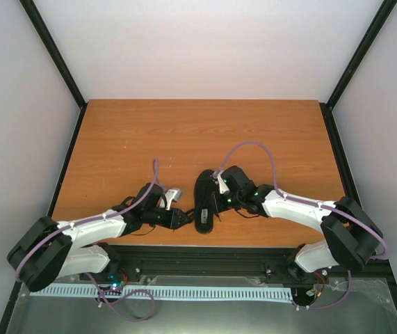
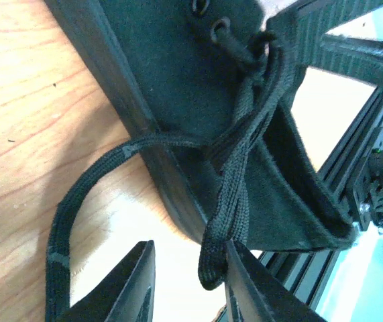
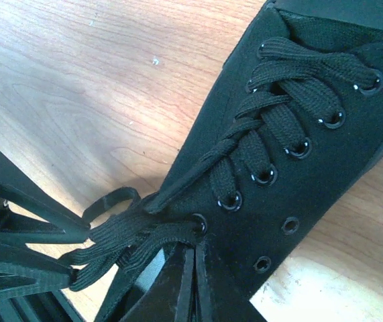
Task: Tie the shoes
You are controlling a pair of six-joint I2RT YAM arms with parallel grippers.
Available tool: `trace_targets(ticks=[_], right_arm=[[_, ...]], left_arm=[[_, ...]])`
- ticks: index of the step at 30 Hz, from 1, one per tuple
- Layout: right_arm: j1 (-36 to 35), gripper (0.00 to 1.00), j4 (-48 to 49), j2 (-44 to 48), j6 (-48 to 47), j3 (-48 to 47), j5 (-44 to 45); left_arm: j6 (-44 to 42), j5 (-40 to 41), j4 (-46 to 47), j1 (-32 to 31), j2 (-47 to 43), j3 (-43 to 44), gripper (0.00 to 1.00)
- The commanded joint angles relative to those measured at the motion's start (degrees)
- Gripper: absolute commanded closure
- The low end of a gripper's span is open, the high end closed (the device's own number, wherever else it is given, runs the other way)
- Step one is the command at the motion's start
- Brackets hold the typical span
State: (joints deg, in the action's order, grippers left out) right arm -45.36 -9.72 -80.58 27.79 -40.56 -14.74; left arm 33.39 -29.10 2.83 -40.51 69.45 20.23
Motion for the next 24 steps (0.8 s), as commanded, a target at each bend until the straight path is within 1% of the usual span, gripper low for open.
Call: trace_targets(ticks=[1, 2, 6, 9, 10, 12, 15, 19, 22, 24], right_arm=[[0.1, 0.97, -0.7, 2.0, -1.3, 0.1, -1.3], [0.1, 0.97, -0.9, 2.1, -1.6, 0.2, -1.4], [0.1, 0.97, -1.5, 2.6, -2.4, 0.4, -1.8], [0.1, 0.97, -1.7, 2.7, -2.6, 0.7, -2.1], [0.1, 0.97, -1.8, 2.8, -2.6, 0.8, -2.3], [0.1, 0.97, -1.6, 3.1, -2.5, 1.0, -2.3], [0.1, 0.97, -1.7, 3.5, -2.5, 1.2, -2.3], [0.1, 0.97, -1.8, 3.9, -2.6, 1.4, -2.1], [0.1, 0.97, -1.6, 3.9, -2.5, 1.6, -2.1], [0.1, 0.97, -1.4, 3.9, -2.5, 1.8, -2.3]], left_arm=[[0.5, 3.3, -3.8, -0.4, -5.1, -0.2, 0.64], [0.4, 4.0, -5.2, -0.4, -6.3, -0.3, 0.60], [0.4, 8.1, -11.8, -0.3, -11.9, 0.0, 0.36], [0.2, 8.9, -13.3, 1.8, -16.0, 2.1, 0.21], [0.1, 8.6, -13.1, 2.4, -16.6, 3.1, 0.17], [-0.1, 8.2, -12.1, 2.8, -16.4, 5.4, 0.14], [0.0, 6.6, -10.4, 2.8, -13.4, 7.7, 0.13], [0.9, 5.7, -7.7, 2.9, -10.8, 8.6, 0.10], [1.3, 5.2, -6.7, 2.9, -10.8, 8.6, 0.11], [1.0, 5.6, -7.1, 2.9, -11.2, 8.2, 0.14]])
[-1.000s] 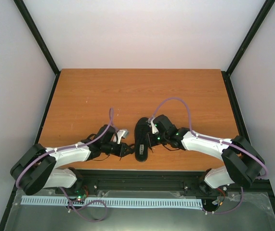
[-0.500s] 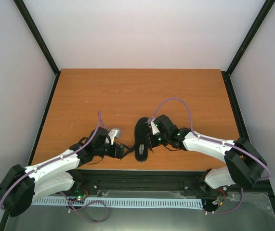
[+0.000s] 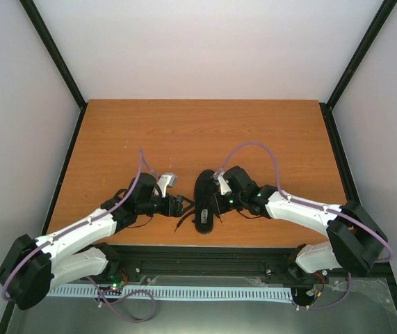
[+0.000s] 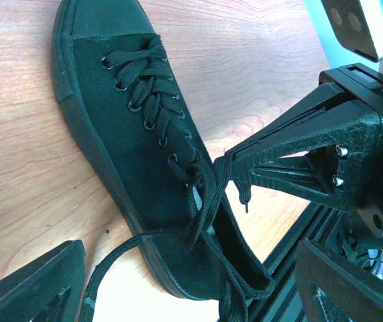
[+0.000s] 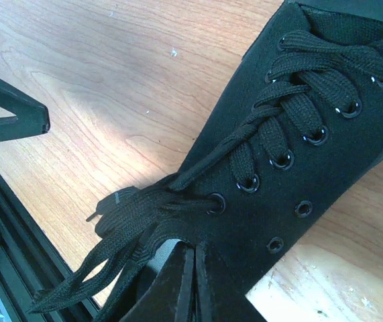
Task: Tie the shoes
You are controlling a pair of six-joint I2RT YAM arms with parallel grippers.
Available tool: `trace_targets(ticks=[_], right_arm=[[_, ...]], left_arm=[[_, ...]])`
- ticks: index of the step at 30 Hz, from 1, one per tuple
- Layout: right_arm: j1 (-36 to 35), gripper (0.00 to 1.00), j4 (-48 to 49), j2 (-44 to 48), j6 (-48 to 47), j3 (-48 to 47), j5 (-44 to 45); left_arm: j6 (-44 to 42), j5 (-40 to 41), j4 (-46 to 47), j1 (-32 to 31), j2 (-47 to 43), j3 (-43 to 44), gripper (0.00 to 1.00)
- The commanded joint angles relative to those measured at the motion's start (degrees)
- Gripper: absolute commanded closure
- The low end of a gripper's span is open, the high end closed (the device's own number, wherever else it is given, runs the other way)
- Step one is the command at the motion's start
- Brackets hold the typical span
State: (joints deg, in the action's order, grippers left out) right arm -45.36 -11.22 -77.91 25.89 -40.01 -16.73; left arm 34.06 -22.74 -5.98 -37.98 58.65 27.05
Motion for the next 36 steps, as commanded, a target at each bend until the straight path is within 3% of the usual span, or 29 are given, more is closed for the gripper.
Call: trace_targets(ticks=[1, 7, 25, 30, 36], right_arm=[[0.1, 0.97, 0.3, 1.2, -0.6, 1.3, -0.5], [0.0, 0.97, 1.8, 0.5, -0.9, 1.4, -3.2], [-0.8, 0.97, 3.2, -1.6, -0.6, 1.1, -4.8], [-0.8, 0.97, 2.9, -2.1, -0.7, 0.8, -4.5], [-0.8, 0.97, 2.8, -2.8, -0.6, 0.3, -4.5]], left_arm=[[0.0, -0.4, 1.7, 0.4, -0.5, 1.0, 0.17], [-1.6, -2.9, 6.6, 0.4, 4.8, -0.7, 0.42], [-3.6, -7.4, 14.2, 0.4, 17.9, 2.5, 0.69], [-3.6, -9.3, 15.6, 0.3, 19.2, 2.5, 0.72], [-4.2, -10.5, 15.9, 0.4, 18.9, 1.7, 0.65]])
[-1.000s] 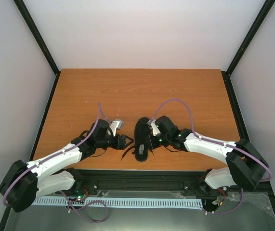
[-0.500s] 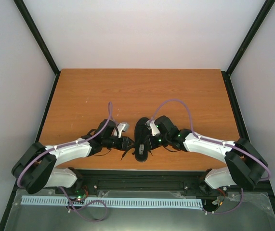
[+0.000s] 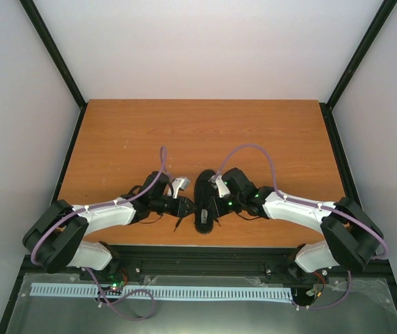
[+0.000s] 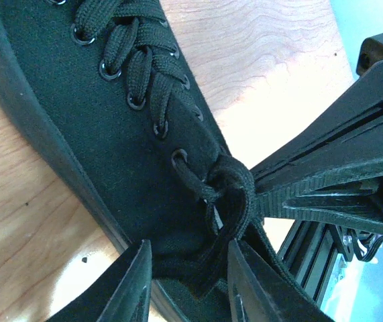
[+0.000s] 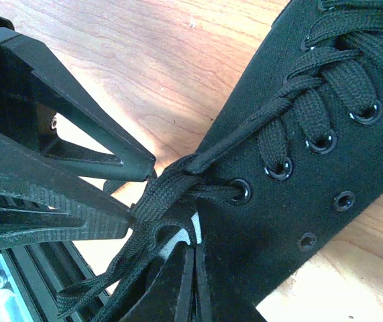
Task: Tie the shoes
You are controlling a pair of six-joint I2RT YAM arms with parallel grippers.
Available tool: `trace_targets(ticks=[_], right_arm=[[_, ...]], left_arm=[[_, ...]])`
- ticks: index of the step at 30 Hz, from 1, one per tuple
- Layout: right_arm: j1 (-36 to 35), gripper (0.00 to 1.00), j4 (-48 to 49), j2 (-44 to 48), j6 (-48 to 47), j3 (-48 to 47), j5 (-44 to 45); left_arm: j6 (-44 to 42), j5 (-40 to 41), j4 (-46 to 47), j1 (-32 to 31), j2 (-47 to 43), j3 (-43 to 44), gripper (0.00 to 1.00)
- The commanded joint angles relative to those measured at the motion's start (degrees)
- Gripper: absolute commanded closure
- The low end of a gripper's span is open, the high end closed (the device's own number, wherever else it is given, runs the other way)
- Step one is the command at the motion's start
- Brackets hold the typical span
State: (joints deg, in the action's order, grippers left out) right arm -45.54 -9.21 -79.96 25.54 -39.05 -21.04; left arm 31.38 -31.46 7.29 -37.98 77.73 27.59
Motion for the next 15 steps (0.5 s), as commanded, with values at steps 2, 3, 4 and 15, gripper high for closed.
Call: trace_targets(ticks=[2, 3, 4, 15], right_arm=[[-0.6, 0.97, 0.7, -0.8, -0.3, -0.8, -0.1], [-0.6, 0.97, 0.6, -0.9, -0.3, -0.8, -0.1], [-0.6, 0.97, 0.6, -1.0, -0.3, -0.8, -0.1], [-0.6, 0.97, 0.2, -1.2, -0.3, -1.3, -0.1]], left_arm=[[-1.6, -2.0, 2.7, 0.4, -0.4, 0.8, 0.64], [-1.6, -2.1, 2.7, 0.4, -0.5, 0.7, 0.63], [-1.6, -2.3, 2.8, 0.4, -0.5, 0.5, 0.63], [-1.0, -1.9, 3.7, 0.4, -1.0, -0.1, 0.84]])
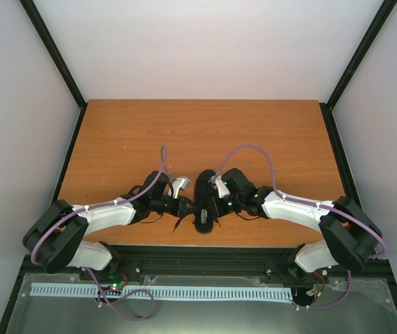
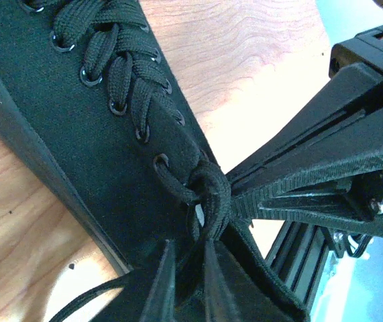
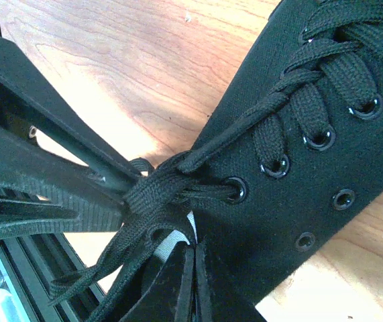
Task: Tie the shoes
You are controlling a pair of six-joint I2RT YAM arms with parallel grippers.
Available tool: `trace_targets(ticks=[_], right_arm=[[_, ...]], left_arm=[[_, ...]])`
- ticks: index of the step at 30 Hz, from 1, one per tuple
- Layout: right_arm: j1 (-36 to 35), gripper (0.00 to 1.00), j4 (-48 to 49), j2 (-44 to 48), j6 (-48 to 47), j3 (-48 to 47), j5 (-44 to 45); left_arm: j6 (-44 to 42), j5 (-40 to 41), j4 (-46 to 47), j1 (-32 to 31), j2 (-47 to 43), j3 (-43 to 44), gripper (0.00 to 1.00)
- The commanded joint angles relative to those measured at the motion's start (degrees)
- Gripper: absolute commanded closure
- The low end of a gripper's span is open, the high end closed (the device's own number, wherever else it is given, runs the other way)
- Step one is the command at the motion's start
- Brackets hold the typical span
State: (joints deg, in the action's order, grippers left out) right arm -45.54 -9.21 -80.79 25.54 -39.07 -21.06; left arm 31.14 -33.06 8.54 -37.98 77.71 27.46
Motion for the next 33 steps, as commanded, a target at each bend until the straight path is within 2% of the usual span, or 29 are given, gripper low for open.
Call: trace_targets(ticks=[1, 8, 33], right_arm=[[-0.6, 0.97, 0.0, -0.4, -0.4, -1.4, 0.0], [-0.9, 0.97, -0.8, 0.1, -0.8, -2.6, 0.0], [-2.1, 0.97, 5.4, -6.4, -0.1, -5.3, 0.4]], left_arm=[[-0.6, 0.0, 2.5, 0.4, -1.1, 0.0, 0.87], [-0.1, 2.2, 2.7, 0.4, -3.8, -1.1, 0.99], [0.5, 1.5, 3.5, 0.4, -5.3, -2.0, 0.99]])
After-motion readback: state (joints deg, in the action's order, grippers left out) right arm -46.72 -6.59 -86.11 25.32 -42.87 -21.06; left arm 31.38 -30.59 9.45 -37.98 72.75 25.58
